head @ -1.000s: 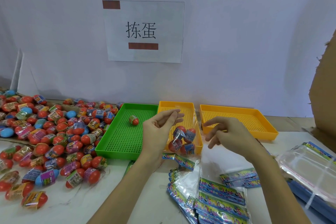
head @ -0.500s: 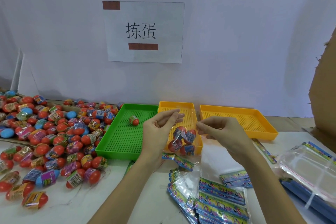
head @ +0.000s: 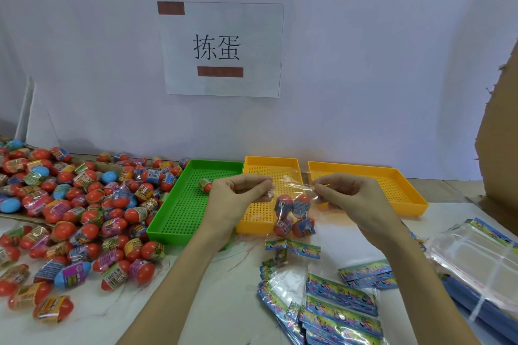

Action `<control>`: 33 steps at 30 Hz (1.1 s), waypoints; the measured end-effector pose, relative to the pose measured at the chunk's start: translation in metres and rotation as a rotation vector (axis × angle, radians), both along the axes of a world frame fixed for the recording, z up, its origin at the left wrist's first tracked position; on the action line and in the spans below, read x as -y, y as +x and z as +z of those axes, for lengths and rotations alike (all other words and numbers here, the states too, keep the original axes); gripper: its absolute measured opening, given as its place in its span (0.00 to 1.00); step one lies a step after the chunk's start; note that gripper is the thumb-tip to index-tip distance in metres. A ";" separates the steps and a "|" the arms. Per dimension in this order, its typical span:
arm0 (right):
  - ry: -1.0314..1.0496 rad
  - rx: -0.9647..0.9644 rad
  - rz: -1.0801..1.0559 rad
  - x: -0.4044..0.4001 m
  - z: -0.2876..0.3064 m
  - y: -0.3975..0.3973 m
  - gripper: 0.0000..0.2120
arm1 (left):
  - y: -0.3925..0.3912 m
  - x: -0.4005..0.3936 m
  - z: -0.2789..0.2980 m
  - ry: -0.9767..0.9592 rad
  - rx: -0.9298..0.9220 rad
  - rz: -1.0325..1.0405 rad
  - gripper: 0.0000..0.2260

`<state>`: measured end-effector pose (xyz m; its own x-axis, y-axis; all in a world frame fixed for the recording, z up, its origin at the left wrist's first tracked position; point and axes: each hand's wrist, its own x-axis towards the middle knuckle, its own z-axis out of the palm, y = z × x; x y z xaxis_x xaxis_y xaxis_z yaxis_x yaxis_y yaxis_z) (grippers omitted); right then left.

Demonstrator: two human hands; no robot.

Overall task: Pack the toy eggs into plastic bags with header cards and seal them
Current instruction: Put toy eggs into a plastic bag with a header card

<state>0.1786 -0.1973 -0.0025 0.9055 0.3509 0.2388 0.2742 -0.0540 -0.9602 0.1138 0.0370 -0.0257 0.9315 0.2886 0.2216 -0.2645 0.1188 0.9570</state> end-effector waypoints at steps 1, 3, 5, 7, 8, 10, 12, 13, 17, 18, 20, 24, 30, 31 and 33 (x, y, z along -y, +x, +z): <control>0.014 -0.007 0.012 0.001 0.000 0.000 0.05 | -0.001 -0.003 0.001 0.021 0.009 -0.030 0.08; 0.020 -0.012 0.030 0.003 -0.001 0.002 0.08 | -0.003 -0.009 0.001 0.055 0.020 -0.076 0.11; 0.004 -0.003 0.055 0.005 -0.003 0.004 0.09 | -0.003 -0.012 0.001 0.078 0.027 -0.102 0.11; 0.014 -0.001 0.084 0.007 -0.006 0.006 0.11 | -0.003 -0.014 0.001 0.096 0.037 -0.120 0.11; 0.028 -0.002 0.096 0.007 -0.007 0.007 0.12 | -0.004 -0.015 0.000 0.100 0.041 -0.128 0.10; 0.057 -0.005 0.116 0.007 -0.009 0.009 0.14 | -0.004 -0.016 0.000 0.107 0.042 -0.139 0.10; 0.073 -0.010 0.138 0.009 -0.011 0.011 0.14 | -0.003 -0.017 0.000 0.110 0.045 -0.146 0.10; 0.072 -0.007 0.145 0.009 -0.012 0.012 0.14 | -0.004 -0.017 0.000 0.107 0.047 -0.147 0.10; 0.048 0.030 0.158 0.010 -0.012 0.014 0.15 | -0.004 -0.018 0.001 0.088 0.070 -0.140 0.11; 0.039 0.038 0.158 0.010 -0.013 0.014 0.14 | -0.004 -0.019 0.000 0.091 0.076 -0.137 0.10; 0.008 0.058 0.155 0.010 -0.013 0.014 0.10 | -0.004 -0.021 -0.001 0.121 0.081 -0.133 0.08; -0.023 0.090 0.156 0.012 -0.011 0.009 0.11 | -0.004 -0.023 -0.002 0.233 0.087 -0.115 0.09; -0.068 0.112 0.137 0.013 -0.008 0.008 0.05 | -0.007 -0.022 0.000 0.328 0.103 -0.090 0.11; -0.075 0.115 0.134 0.013 -0.007 0.008 0.07 | -0.007 -0.022 0.000 0.332 0.103 -0.092 0.11; -0.087 0.121 0.129 0.014 -0.006 0.007 0.09 | -0.008 -0.022 0.001 0.338 0.101 -0.100 0.12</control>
